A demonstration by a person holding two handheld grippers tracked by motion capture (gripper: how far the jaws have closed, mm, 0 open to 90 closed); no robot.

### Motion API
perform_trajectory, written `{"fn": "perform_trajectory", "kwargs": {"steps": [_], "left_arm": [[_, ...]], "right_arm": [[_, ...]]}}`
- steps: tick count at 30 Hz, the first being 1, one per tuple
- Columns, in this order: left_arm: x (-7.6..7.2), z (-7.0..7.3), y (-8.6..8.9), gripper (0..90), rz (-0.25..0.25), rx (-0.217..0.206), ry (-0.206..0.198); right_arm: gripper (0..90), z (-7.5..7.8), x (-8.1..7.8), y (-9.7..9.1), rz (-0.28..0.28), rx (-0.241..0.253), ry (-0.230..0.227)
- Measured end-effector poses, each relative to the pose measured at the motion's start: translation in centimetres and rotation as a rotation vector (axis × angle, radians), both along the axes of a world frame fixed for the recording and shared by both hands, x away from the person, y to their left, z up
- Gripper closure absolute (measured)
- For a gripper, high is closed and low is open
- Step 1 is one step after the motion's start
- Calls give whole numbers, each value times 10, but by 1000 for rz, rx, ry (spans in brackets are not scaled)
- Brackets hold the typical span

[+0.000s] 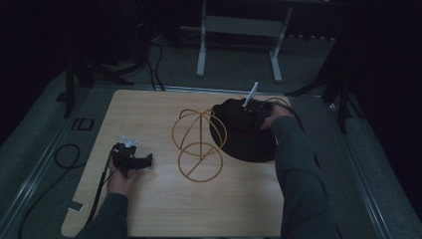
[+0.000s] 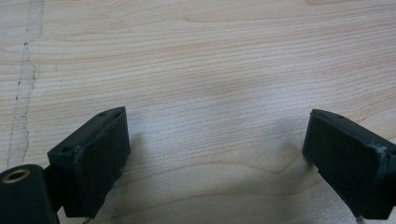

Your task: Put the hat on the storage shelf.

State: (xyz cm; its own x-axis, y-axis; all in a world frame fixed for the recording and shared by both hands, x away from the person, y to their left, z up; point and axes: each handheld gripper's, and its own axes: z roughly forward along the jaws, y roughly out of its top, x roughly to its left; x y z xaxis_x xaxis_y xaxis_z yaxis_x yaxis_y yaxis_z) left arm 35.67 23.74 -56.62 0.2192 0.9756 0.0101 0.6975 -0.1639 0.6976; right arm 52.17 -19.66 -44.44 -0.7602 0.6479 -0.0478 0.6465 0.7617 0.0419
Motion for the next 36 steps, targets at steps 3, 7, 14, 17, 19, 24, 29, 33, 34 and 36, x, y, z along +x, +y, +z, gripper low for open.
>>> {"fn": "perform_trajectory", "kwargs": {"steps": [3, 7, 14, 17, 19, 24, 29, 33, 34, 36], "left_arm": [[0, 0, 0, 77, 0, 0, 0], [0, 0, 0, 77, 0, 0, 0], [0, 0, 0, 77, 0, -1, -1], [0, 0, 0, 77, 1, -1, -2], [0, 0, 0, 77, 2, -2, -2], [0, 0, 0, 77, 0, 0, -1], [0, 0, 0, 77, 0, -1, -1], [0, 0, 0, 77, 0, 0, 0], [0, 0, 0, 77, 0, -1, 0], [0, 0, 0, 77, 0, -1, 0]], "right_arm": [[869, 5, -2, 2, 12, 7, 0], [869, 14, -5, -1, 13, 31, -2], [869, 25, -11, -10, 8, 48, -23], [869, 32, -17, -12, 28, 46, -51], [869, 38, -22, -13, 43, 47, -64], [869, 55, -31, -15, 77, 57, -84], [869, 67, -38, -15, 98, 55, -99], [868, 75, -41, -16, 107, 58, -106], [868, 76, -41, -16, 107, 60, -106], [868, 80, -43, -16, 112, 62, -105]]}}
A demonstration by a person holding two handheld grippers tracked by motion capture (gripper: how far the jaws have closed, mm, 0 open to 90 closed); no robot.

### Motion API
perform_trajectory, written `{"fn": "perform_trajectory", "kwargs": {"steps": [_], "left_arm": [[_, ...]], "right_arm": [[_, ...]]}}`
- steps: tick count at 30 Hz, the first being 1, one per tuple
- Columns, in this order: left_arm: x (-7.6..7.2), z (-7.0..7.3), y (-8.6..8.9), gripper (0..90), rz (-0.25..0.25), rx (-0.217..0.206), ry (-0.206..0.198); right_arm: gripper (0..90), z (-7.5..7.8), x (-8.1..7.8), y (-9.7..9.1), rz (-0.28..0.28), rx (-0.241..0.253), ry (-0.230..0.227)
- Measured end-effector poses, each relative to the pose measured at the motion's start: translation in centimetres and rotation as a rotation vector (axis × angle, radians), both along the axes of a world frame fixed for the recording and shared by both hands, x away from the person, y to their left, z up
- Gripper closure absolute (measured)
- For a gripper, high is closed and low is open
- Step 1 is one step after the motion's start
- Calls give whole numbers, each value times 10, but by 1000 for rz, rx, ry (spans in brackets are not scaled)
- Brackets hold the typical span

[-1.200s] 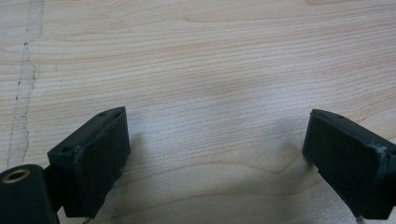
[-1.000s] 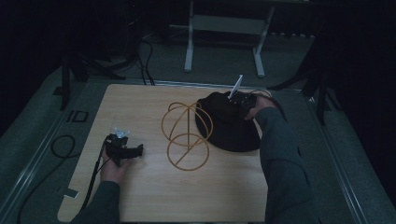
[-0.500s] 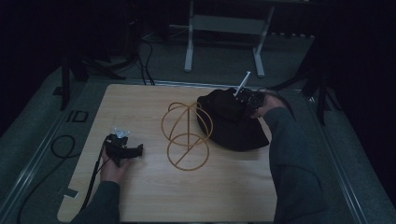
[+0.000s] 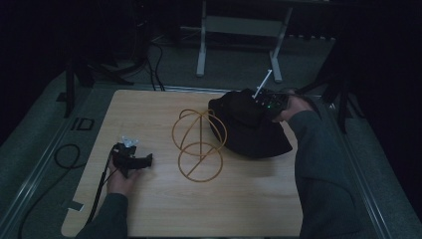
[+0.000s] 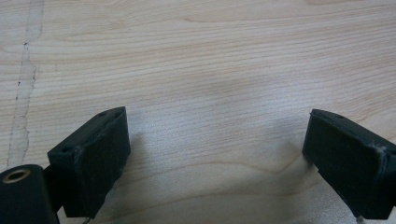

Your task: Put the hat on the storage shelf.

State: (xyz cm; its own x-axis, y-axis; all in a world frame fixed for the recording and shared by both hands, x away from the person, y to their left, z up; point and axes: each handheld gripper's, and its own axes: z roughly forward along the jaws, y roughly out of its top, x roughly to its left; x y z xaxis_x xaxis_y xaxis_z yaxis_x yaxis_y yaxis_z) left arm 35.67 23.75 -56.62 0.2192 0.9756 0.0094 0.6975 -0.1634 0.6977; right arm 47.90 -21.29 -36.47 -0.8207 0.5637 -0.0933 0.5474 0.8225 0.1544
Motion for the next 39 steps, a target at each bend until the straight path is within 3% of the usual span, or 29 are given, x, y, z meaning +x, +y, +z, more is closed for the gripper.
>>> {"fn": "perform_trajectory", "kwargs": {"steps": [17, 28, 39], "left_arm": [[0, 0, 0, 77, 0, 0, 0], [0, 0, 0, 77, 0, 0, 0], [0, 0, 0, 77, 0, 0, 0]], "right_arm": [[868, 10, -5, -5, 29, 27, 25], [868, 26, -8, -16, 48, 74, 5], [868, 44, -12, -19, 51, 73, -8]]}}
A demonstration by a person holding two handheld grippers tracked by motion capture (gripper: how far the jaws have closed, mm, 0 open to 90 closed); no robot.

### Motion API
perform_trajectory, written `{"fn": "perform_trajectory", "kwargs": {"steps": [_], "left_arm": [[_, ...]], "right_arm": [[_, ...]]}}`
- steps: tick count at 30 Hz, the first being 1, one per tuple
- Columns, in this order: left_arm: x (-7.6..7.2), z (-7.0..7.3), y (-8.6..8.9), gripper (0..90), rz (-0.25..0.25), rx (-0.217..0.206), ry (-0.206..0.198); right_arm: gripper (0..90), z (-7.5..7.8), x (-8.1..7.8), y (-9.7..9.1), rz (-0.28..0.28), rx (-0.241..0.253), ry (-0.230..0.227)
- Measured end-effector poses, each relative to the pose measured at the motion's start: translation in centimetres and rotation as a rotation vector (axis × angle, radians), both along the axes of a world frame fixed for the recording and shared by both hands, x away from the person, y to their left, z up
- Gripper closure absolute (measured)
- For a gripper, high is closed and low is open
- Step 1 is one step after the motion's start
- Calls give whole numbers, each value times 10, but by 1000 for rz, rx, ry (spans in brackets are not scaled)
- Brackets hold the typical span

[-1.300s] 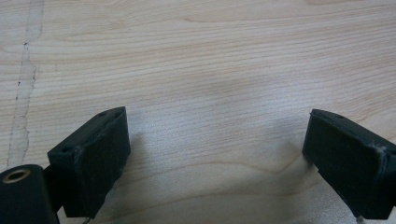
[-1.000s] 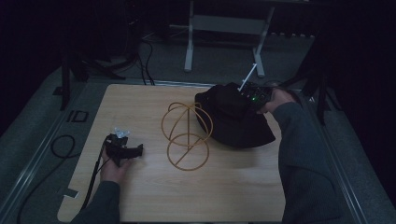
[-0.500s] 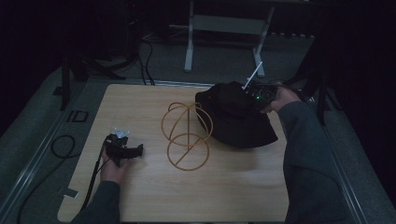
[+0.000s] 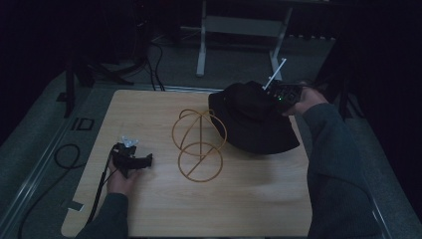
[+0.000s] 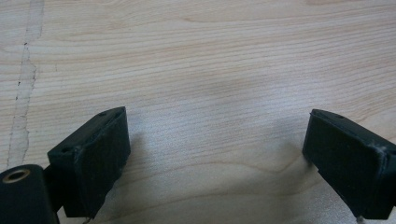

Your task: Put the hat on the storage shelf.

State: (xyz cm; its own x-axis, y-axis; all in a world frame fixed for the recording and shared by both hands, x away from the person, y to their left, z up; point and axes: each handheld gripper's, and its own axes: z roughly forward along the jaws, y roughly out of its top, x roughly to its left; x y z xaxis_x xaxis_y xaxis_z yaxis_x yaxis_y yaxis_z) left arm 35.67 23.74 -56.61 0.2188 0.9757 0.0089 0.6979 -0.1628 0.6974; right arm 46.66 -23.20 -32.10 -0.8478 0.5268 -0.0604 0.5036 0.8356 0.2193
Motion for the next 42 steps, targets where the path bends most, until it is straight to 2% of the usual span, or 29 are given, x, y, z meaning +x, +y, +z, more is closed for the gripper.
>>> {"fn": "perform_trajectory", "kwargs": {"steps": [9, 26, 42], "left_arm": [[0, 0, 0, 78, 2, 1, -2], [0, 0, 0, 78, 3, 1, -4], [0, 0, 0, 78, 2, 1, -2]], "right_arm": [[868, 6, -3, -9, -7, 8, -2], [868, 15, -8, -19, -6, -7, 2], [867, 20, -17, -45, -15, 25, -7]]}}
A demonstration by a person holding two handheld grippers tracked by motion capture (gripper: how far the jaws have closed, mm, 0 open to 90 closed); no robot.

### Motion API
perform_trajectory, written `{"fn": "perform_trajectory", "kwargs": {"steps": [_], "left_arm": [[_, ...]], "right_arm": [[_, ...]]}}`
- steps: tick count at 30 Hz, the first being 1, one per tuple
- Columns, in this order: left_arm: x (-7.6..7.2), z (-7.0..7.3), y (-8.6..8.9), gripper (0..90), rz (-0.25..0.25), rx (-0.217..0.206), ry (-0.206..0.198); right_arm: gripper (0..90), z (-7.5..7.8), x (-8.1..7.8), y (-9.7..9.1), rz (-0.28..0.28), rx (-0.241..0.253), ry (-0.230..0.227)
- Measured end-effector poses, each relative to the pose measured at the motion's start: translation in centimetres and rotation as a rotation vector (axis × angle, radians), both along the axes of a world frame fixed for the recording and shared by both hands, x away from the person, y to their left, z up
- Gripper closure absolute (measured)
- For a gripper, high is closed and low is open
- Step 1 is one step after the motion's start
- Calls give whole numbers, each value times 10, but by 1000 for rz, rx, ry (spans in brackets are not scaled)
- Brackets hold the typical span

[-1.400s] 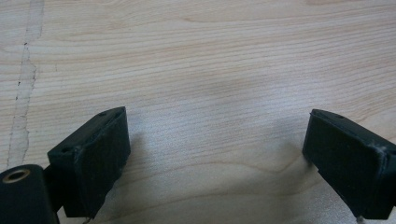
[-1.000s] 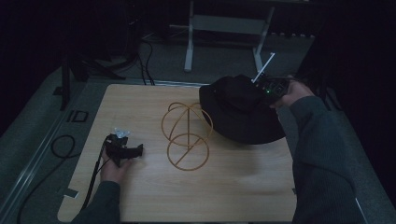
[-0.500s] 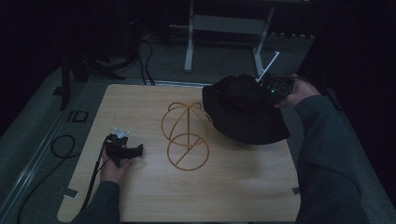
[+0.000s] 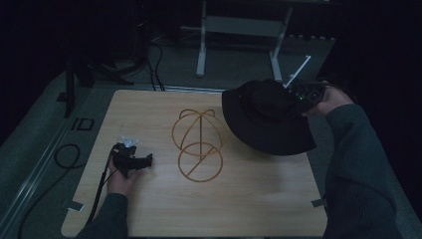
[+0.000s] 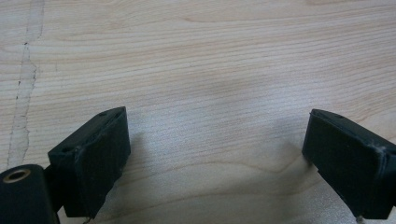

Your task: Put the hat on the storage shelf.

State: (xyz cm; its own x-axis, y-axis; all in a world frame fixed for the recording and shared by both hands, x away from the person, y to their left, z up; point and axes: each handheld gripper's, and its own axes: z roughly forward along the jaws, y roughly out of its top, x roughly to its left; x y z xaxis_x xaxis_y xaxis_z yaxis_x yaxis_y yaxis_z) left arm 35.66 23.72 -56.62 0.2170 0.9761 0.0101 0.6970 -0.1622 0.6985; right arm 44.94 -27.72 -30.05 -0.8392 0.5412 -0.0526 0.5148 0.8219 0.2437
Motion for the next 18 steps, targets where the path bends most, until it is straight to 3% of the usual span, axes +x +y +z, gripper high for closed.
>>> {"fn": "perform_trajectory", "kwargs": {"steps": [13, 18], "left_arm": [[0, 0, 0, 78, 1, 0, -1], [0, 0, 0, 78, 0, 0, 0]], "right_arm": [[867, 7, -10, -12, 16, 8, -7], [867, 13, -15, -16, 26, 38, -13]]}}
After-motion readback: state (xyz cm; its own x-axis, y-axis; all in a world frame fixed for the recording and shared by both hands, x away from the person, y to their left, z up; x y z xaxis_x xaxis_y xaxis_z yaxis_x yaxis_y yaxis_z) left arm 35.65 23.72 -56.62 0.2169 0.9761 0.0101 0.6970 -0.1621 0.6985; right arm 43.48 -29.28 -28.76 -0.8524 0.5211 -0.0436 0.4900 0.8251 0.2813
